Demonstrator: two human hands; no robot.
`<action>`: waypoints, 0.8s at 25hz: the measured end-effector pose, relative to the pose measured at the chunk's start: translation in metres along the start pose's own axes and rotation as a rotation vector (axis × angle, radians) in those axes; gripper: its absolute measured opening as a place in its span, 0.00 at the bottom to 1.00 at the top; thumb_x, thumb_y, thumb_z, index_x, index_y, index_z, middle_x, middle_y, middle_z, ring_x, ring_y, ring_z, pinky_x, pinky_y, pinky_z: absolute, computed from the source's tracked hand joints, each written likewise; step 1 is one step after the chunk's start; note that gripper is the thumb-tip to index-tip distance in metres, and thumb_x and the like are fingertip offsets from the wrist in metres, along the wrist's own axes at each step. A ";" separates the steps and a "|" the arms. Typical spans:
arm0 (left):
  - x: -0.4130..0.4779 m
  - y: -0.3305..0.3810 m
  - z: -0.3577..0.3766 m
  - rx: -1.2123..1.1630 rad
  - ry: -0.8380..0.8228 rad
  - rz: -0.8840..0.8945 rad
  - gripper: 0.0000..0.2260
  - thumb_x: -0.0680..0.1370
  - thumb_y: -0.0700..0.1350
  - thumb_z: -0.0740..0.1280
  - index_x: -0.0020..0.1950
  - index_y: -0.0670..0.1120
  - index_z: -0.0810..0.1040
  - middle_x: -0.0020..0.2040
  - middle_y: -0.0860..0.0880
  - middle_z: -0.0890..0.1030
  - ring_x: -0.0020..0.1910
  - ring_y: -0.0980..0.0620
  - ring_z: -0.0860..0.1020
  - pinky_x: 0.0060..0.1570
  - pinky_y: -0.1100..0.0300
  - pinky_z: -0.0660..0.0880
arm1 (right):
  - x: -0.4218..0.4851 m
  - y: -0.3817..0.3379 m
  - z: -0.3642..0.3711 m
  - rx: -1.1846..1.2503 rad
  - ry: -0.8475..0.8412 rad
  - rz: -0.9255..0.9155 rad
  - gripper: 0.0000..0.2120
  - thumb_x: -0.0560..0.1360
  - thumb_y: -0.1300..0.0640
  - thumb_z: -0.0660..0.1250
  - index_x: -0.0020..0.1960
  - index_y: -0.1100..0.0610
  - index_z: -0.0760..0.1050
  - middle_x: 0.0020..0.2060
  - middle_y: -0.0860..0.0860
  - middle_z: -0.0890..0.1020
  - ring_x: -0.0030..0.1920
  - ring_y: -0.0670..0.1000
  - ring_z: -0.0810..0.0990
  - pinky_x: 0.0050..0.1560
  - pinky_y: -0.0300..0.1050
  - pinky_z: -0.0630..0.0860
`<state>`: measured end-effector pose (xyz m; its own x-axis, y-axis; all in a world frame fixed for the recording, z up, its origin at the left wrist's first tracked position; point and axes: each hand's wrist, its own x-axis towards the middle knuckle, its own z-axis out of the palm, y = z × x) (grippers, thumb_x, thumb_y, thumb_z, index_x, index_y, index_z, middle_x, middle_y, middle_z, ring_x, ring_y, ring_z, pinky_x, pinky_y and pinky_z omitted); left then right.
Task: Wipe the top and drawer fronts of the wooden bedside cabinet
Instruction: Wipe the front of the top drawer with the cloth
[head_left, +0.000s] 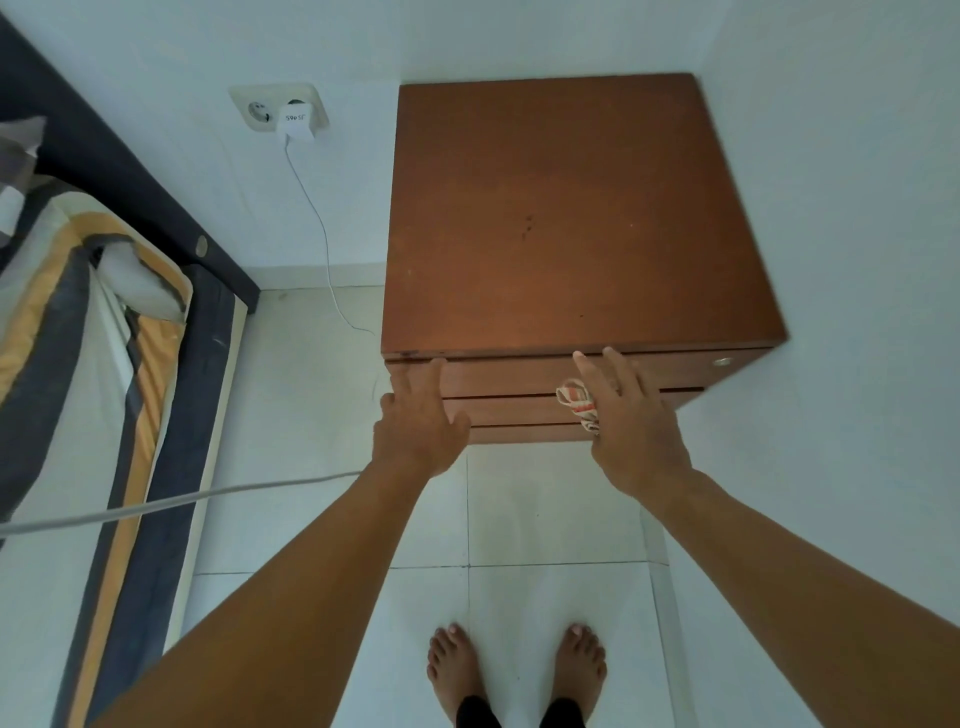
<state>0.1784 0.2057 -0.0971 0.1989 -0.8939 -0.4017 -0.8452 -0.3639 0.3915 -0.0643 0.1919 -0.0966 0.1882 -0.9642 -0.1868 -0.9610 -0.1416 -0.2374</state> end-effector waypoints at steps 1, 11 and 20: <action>0.001 -0.006 0.000 0.037 -0.026 -0.034 0.33 0.80 0.54 0.64 0.81 0.58 0.52 0.82 0.42 0.48 0.71 0.34 0.66 0.64 0.40 0.72 | -0.001 0.001 0.002 -0.082 0.015 -0.021 0.47 0.74 0.66 0.71 0.84 0.47 0.51 0.83 0.55 0.52 0.81 0.66 0.55 0.74 0.65 0.67; 0.014 -0.052 0.008 0.133 0.026 0.229 0.44 0.80 0.58 0.65 0.76 0.69 0.30 0.80 0.38 0.31 0.58 0.32 0.79 0.53 0.43 0.80 | 0.024 0.010 0.026 -0.134 -0.027 0.004 0.46 0.80 0.54 0.68 0.84 0.49 0.38 0.84 0.56 0.43 0.83 0.65 0.43 0.79 0.67 0.57; 0.031 -0.041 0.002 -0.026 0.010 0.138 0.39 0.79 0.59 0.64 0.76 0.74 0.38 0.81 0.37 0.41 0.58 0.30 0.78 0.59 0.39 0.77 | 0.029 0.016 0.038 -0.211 -0.033 -0.013 0.44 0.81 0.45 0.63 0.84 0.52 0.37 0.84 0.59 0.43 0.82 0.68 0.42 0.80 0.67 0.56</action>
<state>0.2181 0.1936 -0.1269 0.0862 -0.9386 -0.3341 -0.8517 -0.2434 0.4640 -0.0666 0.1697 -0.1418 0.2039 -0.9547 -0.2166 -0.9789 -0.2011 -0.0355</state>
